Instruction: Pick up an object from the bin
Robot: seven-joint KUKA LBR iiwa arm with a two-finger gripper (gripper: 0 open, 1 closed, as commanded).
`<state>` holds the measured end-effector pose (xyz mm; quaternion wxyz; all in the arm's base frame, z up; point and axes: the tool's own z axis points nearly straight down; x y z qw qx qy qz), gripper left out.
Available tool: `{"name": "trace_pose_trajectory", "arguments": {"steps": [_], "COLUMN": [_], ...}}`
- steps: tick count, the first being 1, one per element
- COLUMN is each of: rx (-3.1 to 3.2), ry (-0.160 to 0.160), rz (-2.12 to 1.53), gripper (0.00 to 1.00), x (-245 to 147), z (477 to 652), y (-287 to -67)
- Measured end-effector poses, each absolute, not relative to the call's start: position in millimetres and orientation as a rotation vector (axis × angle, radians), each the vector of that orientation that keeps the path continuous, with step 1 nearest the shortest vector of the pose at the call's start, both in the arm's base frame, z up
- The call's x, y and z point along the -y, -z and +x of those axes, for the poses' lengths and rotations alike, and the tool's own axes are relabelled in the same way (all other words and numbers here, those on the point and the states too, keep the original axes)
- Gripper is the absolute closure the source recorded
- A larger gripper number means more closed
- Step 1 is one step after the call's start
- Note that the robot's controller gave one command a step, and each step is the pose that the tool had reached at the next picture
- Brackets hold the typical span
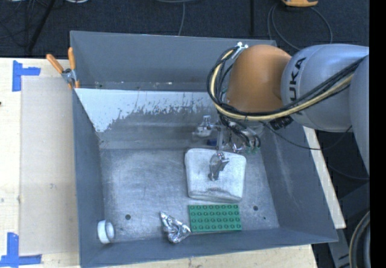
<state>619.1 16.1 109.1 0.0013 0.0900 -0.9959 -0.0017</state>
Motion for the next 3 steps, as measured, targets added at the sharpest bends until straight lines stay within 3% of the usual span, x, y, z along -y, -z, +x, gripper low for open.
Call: {"name": "trace_pose_trajectory", "arguments": {"steps": [1, 2, 3], "rx": [3.127, 3.102, 3.04], "ry": [0.001, -0.008, 0.002], "rz": [0.342, 0.535, 0.776], "gripper": [0.0, 0.0, 0.0], "x": [-22, -57, -57], "z": [621.0, 618.1, 524.1], "y": [-105, -106, -124]}}
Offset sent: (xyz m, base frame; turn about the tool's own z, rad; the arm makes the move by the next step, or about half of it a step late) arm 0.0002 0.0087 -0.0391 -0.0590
